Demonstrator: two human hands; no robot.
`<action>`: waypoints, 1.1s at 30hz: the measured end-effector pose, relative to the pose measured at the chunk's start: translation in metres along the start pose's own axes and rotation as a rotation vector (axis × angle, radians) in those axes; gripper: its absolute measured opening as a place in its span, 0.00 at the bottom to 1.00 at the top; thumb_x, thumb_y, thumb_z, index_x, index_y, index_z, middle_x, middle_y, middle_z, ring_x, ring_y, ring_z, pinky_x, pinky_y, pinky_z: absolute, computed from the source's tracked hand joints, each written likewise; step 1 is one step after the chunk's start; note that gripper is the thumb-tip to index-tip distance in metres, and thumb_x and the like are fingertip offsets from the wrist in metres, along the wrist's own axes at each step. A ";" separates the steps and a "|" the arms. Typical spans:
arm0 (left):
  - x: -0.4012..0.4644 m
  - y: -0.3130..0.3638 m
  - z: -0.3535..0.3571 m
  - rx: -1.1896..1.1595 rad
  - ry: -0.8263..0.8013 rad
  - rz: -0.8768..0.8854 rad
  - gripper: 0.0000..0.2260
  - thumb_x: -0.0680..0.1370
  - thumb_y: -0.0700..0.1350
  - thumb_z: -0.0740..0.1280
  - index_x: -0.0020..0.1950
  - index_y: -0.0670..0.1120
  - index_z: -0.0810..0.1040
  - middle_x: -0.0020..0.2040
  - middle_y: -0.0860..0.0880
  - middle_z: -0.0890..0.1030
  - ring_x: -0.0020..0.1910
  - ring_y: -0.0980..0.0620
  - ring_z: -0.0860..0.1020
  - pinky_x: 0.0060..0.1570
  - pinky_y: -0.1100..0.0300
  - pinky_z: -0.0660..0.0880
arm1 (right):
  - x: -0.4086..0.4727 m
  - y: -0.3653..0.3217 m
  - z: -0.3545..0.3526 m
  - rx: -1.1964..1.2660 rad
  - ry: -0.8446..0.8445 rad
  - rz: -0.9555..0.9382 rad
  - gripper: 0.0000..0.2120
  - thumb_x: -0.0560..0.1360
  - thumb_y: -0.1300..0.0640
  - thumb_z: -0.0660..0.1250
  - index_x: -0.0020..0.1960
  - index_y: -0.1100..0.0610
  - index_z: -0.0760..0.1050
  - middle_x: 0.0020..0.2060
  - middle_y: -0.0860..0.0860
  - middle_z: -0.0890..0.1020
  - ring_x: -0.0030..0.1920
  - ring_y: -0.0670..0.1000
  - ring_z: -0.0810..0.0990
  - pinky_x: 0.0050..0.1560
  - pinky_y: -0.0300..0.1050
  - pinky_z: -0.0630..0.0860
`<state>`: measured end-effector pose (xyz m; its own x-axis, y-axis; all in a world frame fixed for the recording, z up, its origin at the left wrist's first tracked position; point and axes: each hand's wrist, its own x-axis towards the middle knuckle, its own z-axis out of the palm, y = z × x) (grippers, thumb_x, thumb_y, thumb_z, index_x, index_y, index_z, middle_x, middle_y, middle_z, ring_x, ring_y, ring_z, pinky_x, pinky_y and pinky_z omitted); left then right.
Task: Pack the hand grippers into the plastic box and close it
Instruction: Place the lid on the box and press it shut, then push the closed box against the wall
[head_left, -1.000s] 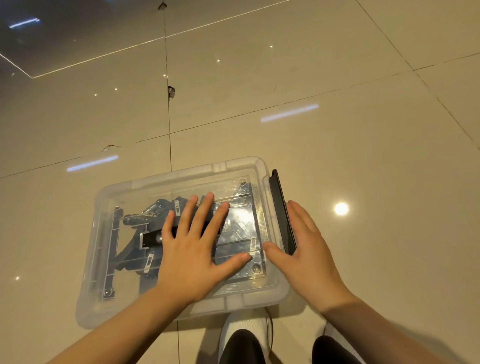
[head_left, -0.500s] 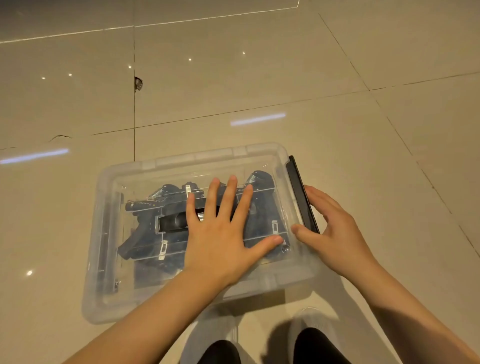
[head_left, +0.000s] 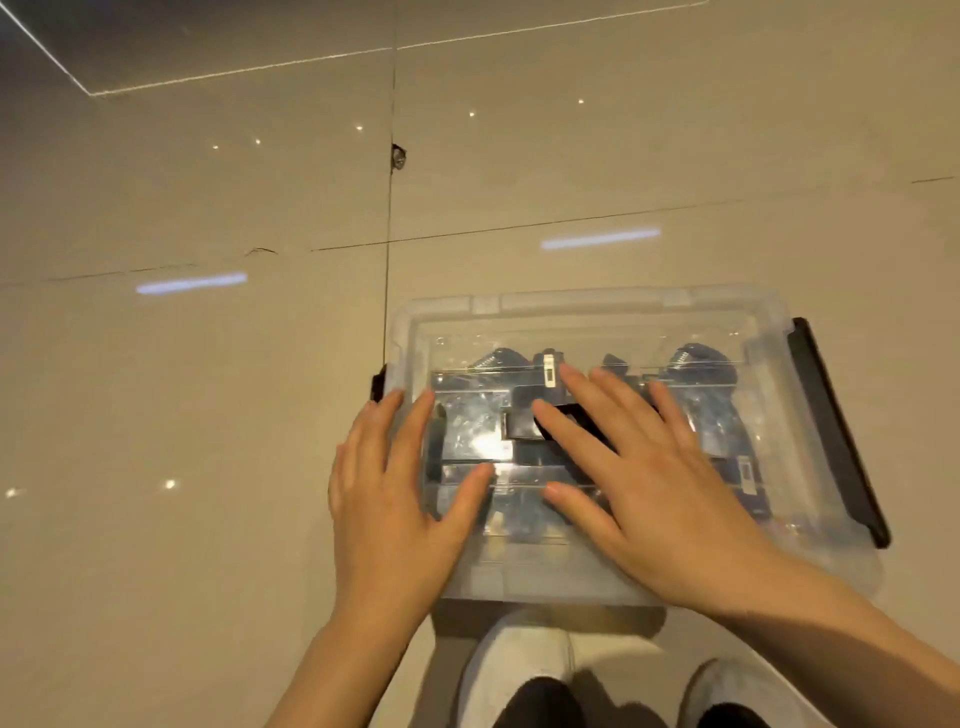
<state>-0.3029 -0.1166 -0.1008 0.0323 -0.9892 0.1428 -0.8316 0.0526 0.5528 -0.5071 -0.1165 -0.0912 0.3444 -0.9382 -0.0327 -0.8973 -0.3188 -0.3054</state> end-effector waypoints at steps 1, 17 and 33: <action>-0.003 -0.012 -0.004 -0.030 -0.017 -0.113 0.33 0.71 0.67 0.60 0.73 0.56 0.61 0.72 0.53 0.64 0.71 0.53 0.61 0.69 0.48 0.61 | 0.003 -0.005 0.007 -0.031 -0.024 -0.018 0.28 0.78 0.38 0.48 0.74 0.47 0.60 0.75 0.49 0.60 0.75 0.52 0.55 0.70 0.63 0.50; -0.014 -0.007 -0.008 -0.243 0.212 -0.308 0.25 0.74 0.45 0.71 0.69 0.53 0.67 0.58 0.60 0.72 0.57 0.60 0.71 0.54 0.65 0.68 | 0.006 -0.006 0.012 -0.035 -0.031 -0.003 0.28 0.77 0.36 0.47 0.73 0.44 0.61 0.73 0.46 0.63 0.73 0.49 0.57 0.71 0.60 0.50; -0.014 -0.012 -0.001 -0.023 0.168 -0.004 0.22 0.74 0.52 0.64 0.67 0.49 0.69 0.66 0.48 0.70 0.65 0.50 0.69 0.61 0.50 0.70 | 0.007 -0.006 0.009 0.031 0.012 0.024 0.32 0.75 0.35 0.52 0.73 0.52 0.63 0.72 0.47 0.66 0.73 0.48 0.60 0.71 0.58 0.51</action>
<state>-0.2929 -0.1035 -0.1088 0.1294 -0.9527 0.2751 -0.8185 0.0540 0.5719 -0.4968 -0.1198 -0.0985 0.3195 -0.9472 -0.0285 -0.8961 -0.2922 -0.3340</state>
